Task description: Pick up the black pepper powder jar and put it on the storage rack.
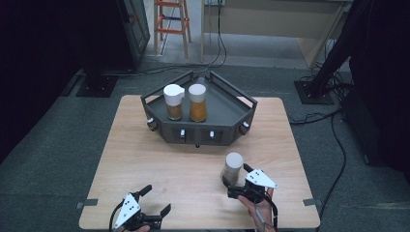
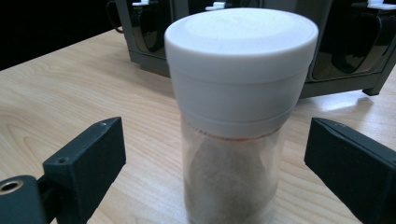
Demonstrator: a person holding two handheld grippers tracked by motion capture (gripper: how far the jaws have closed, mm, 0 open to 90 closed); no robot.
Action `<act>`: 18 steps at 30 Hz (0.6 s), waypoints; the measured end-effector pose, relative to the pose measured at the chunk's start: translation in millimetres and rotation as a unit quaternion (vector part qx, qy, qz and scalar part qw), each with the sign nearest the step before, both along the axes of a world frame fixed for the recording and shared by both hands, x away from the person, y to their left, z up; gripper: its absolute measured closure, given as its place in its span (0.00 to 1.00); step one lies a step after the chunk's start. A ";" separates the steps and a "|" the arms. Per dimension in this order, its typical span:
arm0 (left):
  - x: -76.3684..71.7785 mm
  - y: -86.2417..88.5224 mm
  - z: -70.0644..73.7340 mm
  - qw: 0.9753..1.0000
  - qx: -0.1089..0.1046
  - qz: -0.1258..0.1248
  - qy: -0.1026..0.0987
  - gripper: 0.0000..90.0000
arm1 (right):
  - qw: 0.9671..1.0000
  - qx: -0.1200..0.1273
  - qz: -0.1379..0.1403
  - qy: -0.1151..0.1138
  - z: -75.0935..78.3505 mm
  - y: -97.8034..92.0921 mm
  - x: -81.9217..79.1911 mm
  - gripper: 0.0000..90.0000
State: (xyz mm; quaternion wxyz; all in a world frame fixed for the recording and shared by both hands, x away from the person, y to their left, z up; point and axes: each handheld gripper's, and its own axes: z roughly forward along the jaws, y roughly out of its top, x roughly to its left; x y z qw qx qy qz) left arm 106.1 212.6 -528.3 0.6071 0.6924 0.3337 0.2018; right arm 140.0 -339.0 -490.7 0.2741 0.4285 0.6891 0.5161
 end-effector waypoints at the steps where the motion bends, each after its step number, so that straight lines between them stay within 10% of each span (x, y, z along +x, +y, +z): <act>1: 0.0 0.0 0.0 1.000 0.000 0.000 0.000 0.01 | 1.000 0.000 -0.001 -0.001 0.0 0.0 1.2 0.06; 18: 0.2 0.1 -0.1 1.000 -0.001 0.000 0.001 0.01 | 1.000 0.006 -0.001 0.006 -2.2 0.9 18.8 0.32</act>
